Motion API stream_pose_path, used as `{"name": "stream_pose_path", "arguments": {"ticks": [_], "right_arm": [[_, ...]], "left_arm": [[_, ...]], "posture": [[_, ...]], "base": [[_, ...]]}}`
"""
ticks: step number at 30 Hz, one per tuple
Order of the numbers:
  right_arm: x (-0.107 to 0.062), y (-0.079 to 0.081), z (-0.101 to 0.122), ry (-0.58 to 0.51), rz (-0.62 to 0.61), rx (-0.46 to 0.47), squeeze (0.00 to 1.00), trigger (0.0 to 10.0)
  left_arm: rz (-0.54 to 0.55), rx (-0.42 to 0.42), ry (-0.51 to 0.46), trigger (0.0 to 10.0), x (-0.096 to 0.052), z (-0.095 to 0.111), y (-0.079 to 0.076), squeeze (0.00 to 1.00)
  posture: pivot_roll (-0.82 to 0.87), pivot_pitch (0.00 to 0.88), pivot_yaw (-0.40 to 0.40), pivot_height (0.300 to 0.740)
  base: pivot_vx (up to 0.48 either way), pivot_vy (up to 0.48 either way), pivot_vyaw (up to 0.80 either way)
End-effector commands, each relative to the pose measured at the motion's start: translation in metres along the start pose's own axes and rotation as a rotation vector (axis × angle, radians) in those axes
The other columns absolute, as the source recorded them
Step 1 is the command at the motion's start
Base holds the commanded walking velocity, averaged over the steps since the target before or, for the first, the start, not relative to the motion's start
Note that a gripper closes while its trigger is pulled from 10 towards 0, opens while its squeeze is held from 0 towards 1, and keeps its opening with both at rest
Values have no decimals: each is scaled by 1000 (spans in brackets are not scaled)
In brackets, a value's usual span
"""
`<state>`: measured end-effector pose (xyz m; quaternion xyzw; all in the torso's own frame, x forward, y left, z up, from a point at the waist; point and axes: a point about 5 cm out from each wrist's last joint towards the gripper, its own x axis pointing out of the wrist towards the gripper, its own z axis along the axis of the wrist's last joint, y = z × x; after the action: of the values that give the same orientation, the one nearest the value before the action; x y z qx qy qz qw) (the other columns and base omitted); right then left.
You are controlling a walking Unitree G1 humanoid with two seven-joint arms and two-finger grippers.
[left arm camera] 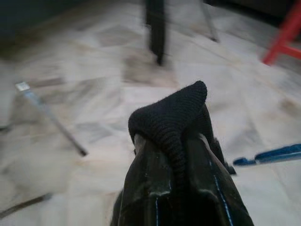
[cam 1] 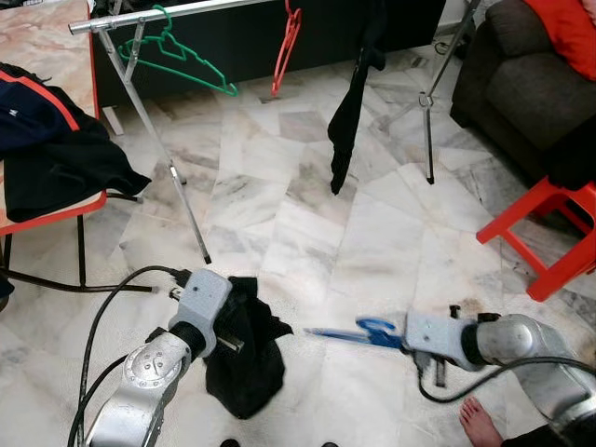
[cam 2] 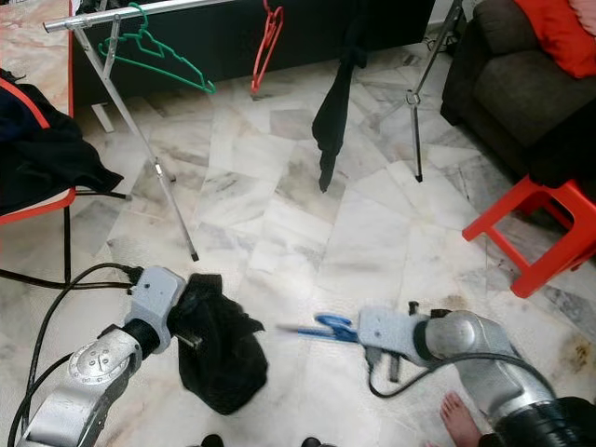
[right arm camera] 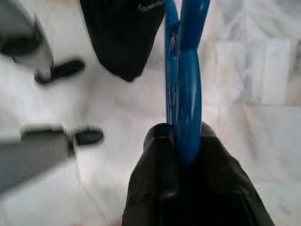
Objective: Hang hanger
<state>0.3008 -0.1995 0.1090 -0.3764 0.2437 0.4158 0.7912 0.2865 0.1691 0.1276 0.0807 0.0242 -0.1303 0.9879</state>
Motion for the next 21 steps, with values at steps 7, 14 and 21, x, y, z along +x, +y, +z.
{"name": "stream_pose_path", "arguments": {"ticks": [7, 14, 21], "right_arm": [[37, 45, -49, -242, -484, 849, 0, 0], [43, 128, -134, 122, -742, 1330, 0, 10000], [44, 165, -148, 330, -701, 1345, 0, 10000]], "left_arm": [[220, -209, -145, 6314, -15, 18, 25, 0], [239, -224, -148, 10000, -18, 16, 19, 0], [248, -216, -187, 10000, -19, 30, 20, 0]], "posture": [[-24, 259, -34, 740], [-12, 222, -31, 740], [15, 189, -23, 740]], "base": [[0, 0, 0], [0, 0, 0], [0, 0, 0]]}}
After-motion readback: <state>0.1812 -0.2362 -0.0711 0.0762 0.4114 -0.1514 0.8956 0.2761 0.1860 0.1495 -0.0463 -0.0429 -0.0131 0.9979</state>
